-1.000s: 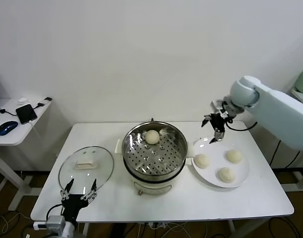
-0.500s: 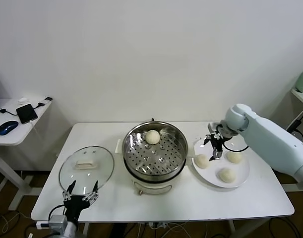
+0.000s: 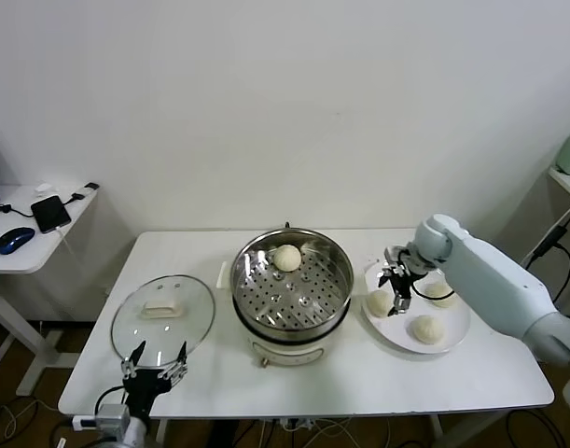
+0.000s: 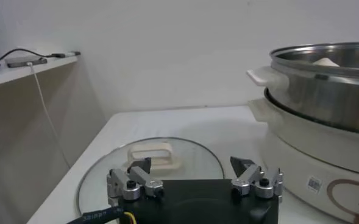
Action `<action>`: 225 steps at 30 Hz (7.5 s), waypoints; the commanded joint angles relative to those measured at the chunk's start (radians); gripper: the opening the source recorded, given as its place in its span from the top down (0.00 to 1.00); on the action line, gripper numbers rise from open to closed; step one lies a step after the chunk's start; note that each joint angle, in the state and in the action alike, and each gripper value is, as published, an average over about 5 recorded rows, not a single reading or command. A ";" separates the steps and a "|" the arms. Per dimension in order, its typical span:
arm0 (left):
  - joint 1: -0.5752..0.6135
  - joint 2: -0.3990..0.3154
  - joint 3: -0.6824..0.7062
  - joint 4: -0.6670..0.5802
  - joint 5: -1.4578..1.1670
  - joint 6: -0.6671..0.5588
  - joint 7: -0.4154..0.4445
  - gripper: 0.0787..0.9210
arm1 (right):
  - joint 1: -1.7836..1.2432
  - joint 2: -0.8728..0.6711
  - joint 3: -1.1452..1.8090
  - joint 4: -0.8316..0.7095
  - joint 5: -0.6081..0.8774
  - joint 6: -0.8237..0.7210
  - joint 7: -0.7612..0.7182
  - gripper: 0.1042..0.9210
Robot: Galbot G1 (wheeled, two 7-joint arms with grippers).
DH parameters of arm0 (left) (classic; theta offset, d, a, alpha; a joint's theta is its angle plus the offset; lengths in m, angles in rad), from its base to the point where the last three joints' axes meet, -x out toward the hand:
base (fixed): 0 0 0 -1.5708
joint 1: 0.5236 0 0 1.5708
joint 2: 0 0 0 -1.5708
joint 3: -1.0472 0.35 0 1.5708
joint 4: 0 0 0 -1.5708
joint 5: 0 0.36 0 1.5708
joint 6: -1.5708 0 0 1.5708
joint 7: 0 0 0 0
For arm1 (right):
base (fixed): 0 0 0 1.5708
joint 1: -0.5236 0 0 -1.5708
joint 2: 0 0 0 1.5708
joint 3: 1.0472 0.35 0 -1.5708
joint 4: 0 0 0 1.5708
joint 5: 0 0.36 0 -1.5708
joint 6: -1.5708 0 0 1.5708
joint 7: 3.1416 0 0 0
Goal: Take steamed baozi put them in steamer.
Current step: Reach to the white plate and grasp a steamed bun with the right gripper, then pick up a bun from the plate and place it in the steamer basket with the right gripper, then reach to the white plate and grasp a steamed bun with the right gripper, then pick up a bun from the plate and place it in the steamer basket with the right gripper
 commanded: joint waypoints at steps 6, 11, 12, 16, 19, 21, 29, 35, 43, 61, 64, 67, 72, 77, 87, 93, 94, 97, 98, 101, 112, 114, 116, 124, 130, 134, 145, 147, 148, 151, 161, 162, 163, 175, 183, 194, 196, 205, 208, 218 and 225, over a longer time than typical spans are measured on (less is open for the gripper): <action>0.002 -0.003 0.003 0.002 0.001 -0.003 -0.001 0.12 | -0.020 0.025 0.015 -0.045 -0.012 0.011 0.021 0.12; 0.003 -0.003 0.004 0.003 0.002 -0.004 -0.002 0.12 | -0.020 0.025 0.016 -0.042 -0.011 0.008 0.026 0.12; 0.003 -0.003 0.004 0.003 0.002 -0.004 -0.002 0.12 | -0.020 0.025 0.016 -0.043 -0.009 0.008 0.029 0.12; 0.004 -0.004 0.006 0.003 0.004 -0.005 -0.002 0.12 | -0.018 0.028 0.017 -0.046 -0.004 0.008 0.039 0.12; 0.004 -0.004 0.006 0.002 0.004 -0.005 -0.002 0.12 | -0.017 0.029 0.017 -0.047 -0.004 0.008 0.041 0.14; 0.004 -0.004 0.005 0.002 0.004 -0.005 -0.002 0.12 | -0.016 0.030 0.017 -0.048 -0.003 0.008 0.040 0.18; 0.004 -0.005 0.007 -0.002 0.005 -0.004 -0.002 0.12 | -0.013 0.019 0.017 -0.036 0.001 0.001 0.031 0.38; 0.002 -0.006 0.012 -0.004 0.013 -0.005 -0.001 0.12 | 0.009 -0.023 0.008 0.007 0.033 -0.028 0.018 0.46; -0.018 -0.006 0.027 -0.002 0.039 -0.005 0.000 0.12 | 0.295 -0.215 -0.264 0.271 0.303 -0.194 -0.036 0.49; -0.037 0.012 0.020 -0.042 0.021 0.012 0.015 0.12 | 0.994 0.059 -0.892 0.459 0.865 -0.564 -0.013 0.49; -0.040 0.011 0.019 -0.046 0.011 0.011 0.015 0.12 | 0.933 0.161 -0.871 0.413 0.874 -0.594 0.009 0.49; -0.042 0.011 0.015 -0.049 -0.002 0.011 0.015 0.12 | 0.869 0.264 -0.857 0.348 0.874 -0.612 0.030 0.49; -0.049 0.012 0.003 -0.047 -0.023 0.012 0.016 0.12 | 0.768 0.407 -0.856 0.221 0.855 -0.623 0.056 0.49; -0.059 0.015 -0.004 -0.047 -0.040 0.016 0.017 0.12 | 0.681 0.512 -0.843 0.091 0.827 -0.623 0.067 0.49; -0.068 0.014 0.003 -0.026 -0.050 0.013 0.017 0.12 | 0.565 0.634 -0.762 -0.053 0.721 -0.617 0.081 0.49; -0.068 0.010 0.005 -0.028 -0.057 0.016 0.017 0.12 | 0.537 0.676 -0.730 -0.106 0.663 -0.604 0.080 0.49; -0.068 0.009 0.005 -0.029 -0.057 0.015 0.017 0.12 | 0.535 0.680 -0.729 -0.110 0.659 -0.603 0.080 0.49; -0.067 0.008 0.006 -0.028 -0.057 0.015 0.017 0.12 | 0.532 0.681 -0.732 -0.111 0.645 -0.601 0.077 0.48; -0.067 0.008 0.006 -0.028 -0.057 0.014 0.017 0.12 | 0.530 0.680 -0.732 -0.111 0.641 -0.601 0.077 0.48; -0.066 0.008 0.006 -0.029 -0.057 0.014 0.016 0.12 | 0.528 0.671 -0.732 -0.106 0.629 -0.602 0.075 0.48; -0.057 -0.002 0.013 -0.039 -0.051 0.014 0.015 0.12 | 0.548 0.585 -0.696 -0.013 0.614 -0.613 0.083 0.21; -0.056 -0.005 0.014 -0.038 -0.051 0.015 0.015 0.12 | 0.566 0.544 -0.687 0.029 0.614 -0.615 0.081 0.16; -0.056 -0.007 0.014 -0.037 -0.050 0.016 0.015 0.12 | 0.588 0.494 -0.675 0.075 0.616 -0.617 0.077 0.13; -0.050 -0.011 0.010 -0.040 -0.049 0.020 0.016 0.12 | 0.727 0.167 -0.611 0.339 0.614 -0.597 0.021 0.12; -0.040 -0.008 0.001 -0.042 -0.059 0.026 0.021 0.12 | 0.821 -0.091 -0.611 0.467 0.607 -0.528 -0.046 0.12; -0.035 -0.005 -0.004 -0.042 -0.073 0.032 0.026 0.12 | 0.830 -0.248 -0.614 0.518 0.569 -0.472 -0.098 0.12; 0.000 -0.002 0.003 -0.049 -0.079 0.022 0.028 0.12 | 0.481 -0.466 -0.423 0.537 0.277 -0.233 -0.158 0.12; 0.005 -0.001 0.001 -0.049 -0.085 0.023 0.029 0.12 | 0.365 -0.470 -0.343 0.518 0.205 -0.182 -0.168 0.12; 0.007 -0.001 0.001 -0.049 -0.086 0.024 0.030 0.12 | 0.310 -0.468 -0.303 0.509 0.181 -0.170 -0.173 0.12; 0.010 -0.001 0.000 -0.044 -0.085 0.027 0.031 0.12 | 0.145 -0.450 -0.176 0.479 0.120 -0.150 -0.181 0.12; 0.007 -0.005 0.003 -0.023 -0.076 0.029 0.036 0.12 | -0.042 -0.347 -0.011 0.356 0.008 -0.081 -0.161 0.12; 0.007 -0.005 0.003 -0.020 -0.075 0.029 0.036 0.12 | -0.047 -0.339 -0.008 0.349 0.004 -0.078 -0.160 0.12; 0.006 -0.005 0.002 -0.017 -0.074 0.029 0.036 0.12 | -0.052 -0.329 -0.005 0.342 -0.001 -0.076 -0.159 0.12; 0.002 -0.001 -0.005 0.003 -0.073 0.027 0.036 0.12 | -0.094 -0.220 0.038 0.223 -0.083 -0.003 -0.112 0.12; -0.001 0.000 -0.008 0.014 -0.074 0.026 0.035 0.12 | -0.102 -0.191 0.044 0.189 -0.111 -0.007 -0.107 0.12; -0.005 -0.002 -0.007 0.030 -0.062 0.022 0.032 0.12 | -0.107 -0.170 0.058 0.151 -0.136 -0.013 -0.095 0.12; -0.005 -0.002 -0.008 0.031 -0.058 0.021 0.032 0.12 | -0.107 -0.170 0.059 0.150 -0.136 -0.014 -0.097 0.12; -0.004 -0.003 -0.005 0.030 -0.059 0.022 0.032 0.12 | -0.110 -0.173 0.062 0.152 -0.136 -0.019 -0.115 0.14; -0.004 -0.004 -0.004 0.030 -0.059 0.022 0.032 0.12 | -0.110 -0.172 0.063 0.150 -0.135 -0.020 -0.115 0.21; -0.007 -0.004 -0.001 0.032 -0.058 0.021 0.032 0.12 | -0.086 -0.182 0.067 0.158 -0.112 -0.029 -0.116 0.36; -0.021 -0.005 0.006 0.028 -0.060 0.021 0.031 0.12 | 0.094 -0.243 -0.039 0.239 -0.005 -0.078 -0.135 0.40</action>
